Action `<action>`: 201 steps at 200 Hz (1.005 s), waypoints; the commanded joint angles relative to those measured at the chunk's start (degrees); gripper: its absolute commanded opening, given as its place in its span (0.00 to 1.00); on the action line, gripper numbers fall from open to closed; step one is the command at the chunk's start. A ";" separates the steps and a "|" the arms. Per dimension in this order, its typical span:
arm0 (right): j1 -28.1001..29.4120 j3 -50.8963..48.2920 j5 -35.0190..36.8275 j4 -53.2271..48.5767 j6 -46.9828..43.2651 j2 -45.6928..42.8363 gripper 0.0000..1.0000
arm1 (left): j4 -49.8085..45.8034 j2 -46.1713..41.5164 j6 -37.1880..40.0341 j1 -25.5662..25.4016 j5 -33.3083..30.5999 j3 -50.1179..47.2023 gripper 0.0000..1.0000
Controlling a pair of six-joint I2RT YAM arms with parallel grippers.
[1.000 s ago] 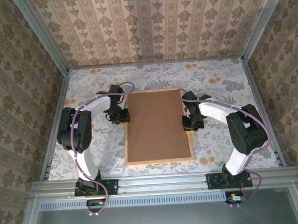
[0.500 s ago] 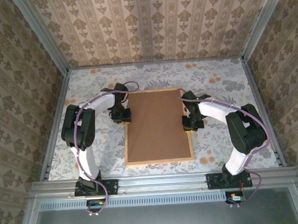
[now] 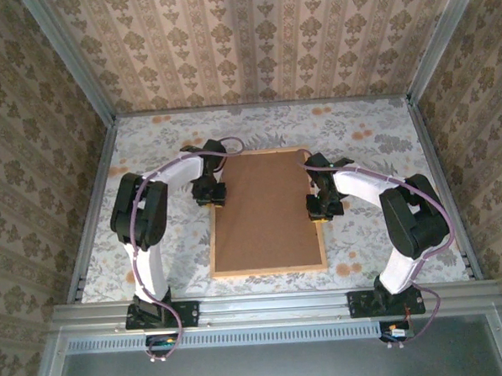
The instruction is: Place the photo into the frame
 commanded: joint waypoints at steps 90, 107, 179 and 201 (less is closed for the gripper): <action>2.58 -0.18 -2.27 2.62 0.75 3.37 0.11 | 9.84 9.57 1.06 -5.24 11.57 -1.55 0.37; 2.74 -0.16 -2.28 2.55 0.83 3.34 0.11 | 11.17 9.49 -0.22 -4.59 13.53 -2.11 0.37; 3.06 -0.18 -2.33 2.60 0.92 3.35 0.10 | 16.48 6.95 -5.51 -1.48 18.36 -4.88 0.39; 3.10 -0.32 -2.35 2.78 0.92 3.32 0.10 | 17.54 6.16 -6.99 -0.83 19.57 -5.45 0.41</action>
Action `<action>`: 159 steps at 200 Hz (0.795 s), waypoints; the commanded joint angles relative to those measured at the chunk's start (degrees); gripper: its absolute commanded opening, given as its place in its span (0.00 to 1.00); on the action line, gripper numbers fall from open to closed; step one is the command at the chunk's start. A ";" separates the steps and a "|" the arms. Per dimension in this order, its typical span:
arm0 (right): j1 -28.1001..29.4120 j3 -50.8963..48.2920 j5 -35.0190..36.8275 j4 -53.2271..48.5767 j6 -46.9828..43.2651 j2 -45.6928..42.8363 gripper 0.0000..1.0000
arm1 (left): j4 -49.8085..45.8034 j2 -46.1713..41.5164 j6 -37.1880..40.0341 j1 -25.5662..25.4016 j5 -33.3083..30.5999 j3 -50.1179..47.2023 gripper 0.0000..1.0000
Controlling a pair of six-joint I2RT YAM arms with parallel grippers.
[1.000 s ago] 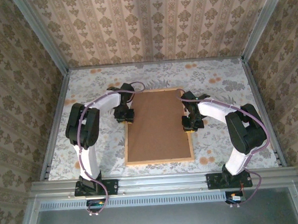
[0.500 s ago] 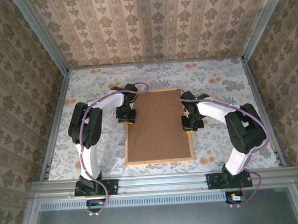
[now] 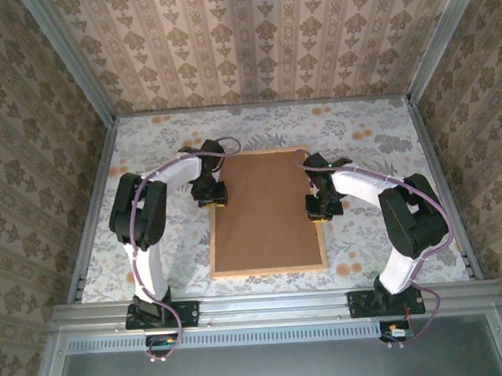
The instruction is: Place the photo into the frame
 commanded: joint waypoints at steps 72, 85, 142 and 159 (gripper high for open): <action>2.42 -0.90 -3.26 3.32 0.90 3.19 0.10 | 12.30 4.52 0.15 -3.57 9.19 -2.90 0.45; 2.43 -0.94 -3.34 3.32 0.86 3.19 0.10 | 11.21 4.47 1.17 -4.06 7.52 -2.29 0.46; 2.47 -0.49 -3.26 3.18 0.77 3.34 0.10 | 15.42 2.73 -1.18 -1.94 12.86 -3.76 0.48; 2.38 -0.55 -3.34 3.20 0.77 3.33 0.10 | 16.23 2.00 -1.71 -1.57 14.29 -3.84 0.48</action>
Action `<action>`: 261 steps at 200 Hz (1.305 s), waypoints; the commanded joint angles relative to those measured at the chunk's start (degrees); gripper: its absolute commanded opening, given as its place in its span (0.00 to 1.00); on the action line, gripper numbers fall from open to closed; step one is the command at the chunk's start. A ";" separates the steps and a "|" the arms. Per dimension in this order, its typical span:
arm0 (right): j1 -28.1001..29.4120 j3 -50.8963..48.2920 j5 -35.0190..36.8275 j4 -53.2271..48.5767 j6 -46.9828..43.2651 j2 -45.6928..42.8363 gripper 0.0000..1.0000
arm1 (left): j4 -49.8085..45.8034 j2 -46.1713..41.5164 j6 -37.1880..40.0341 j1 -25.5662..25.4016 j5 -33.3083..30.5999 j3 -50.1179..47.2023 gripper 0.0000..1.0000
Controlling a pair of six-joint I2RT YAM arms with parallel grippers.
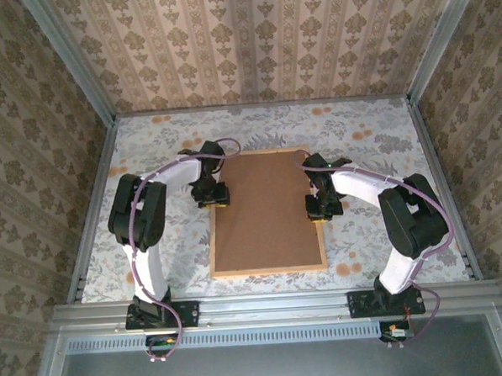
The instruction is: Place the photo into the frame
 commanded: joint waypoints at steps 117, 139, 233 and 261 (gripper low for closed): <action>2.40 -0.02 -2.88 2.09 0.02 2.76 0.10 | 5.63 1.16 8.69 -3.04 4.70 -0.87 0.54; 2.40 -0.11 -2.96 2.04 0.07 2.62 0.10 | 5.33 1.13 9.79 -3.23 4.38 -0.65 0.55; 2.40 -0.50 -2.38 1.81 0.09 2.23 0.10 | 8.86 -0.94 3.00 -0.48 10.85 -0.53 0.53; 2.33 -0.81 -1.73 1.57 0.44 1.88 0.09 | 8.03 -3.37 2.51 2.57 12.51 -1.01 0.59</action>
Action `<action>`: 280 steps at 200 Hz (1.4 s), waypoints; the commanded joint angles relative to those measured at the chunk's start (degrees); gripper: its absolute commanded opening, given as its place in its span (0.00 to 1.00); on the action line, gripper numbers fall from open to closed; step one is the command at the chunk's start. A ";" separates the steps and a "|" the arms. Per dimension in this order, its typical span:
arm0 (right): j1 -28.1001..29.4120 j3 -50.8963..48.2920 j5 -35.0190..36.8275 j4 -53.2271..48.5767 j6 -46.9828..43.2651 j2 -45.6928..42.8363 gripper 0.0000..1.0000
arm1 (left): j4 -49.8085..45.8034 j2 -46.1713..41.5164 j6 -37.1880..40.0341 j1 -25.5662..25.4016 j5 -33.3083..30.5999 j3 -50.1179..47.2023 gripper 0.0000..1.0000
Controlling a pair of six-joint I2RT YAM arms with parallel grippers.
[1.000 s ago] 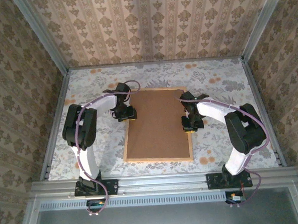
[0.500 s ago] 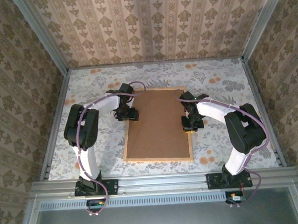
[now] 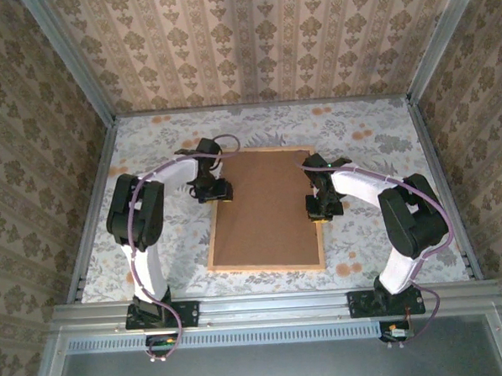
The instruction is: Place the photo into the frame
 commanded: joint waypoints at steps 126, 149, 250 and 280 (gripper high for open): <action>2.16 -2.69 -1.42 3.08 2.86 0.38 0.09 | -10.40 -26.34 1.45 7.43 9.94 -21.49 0.55; 2.10 -2.36 -1.06 2.80 2.69 0.29 0.09 | -9.89 -25.52 1.79 5.77 11.57 -23.49 0.48; 2.09 -1.82 -0.49 1.81 -0.73 -5.68 0.35 | -7.24 -21.91 1.82 3.58 11.01 -25.03 0.44; 2.09 -1.05 0.87 0.73 -1.47 -6.91 0.46 | -7.77 -21.93 2.69 0.79 8.29 -25.13 0.55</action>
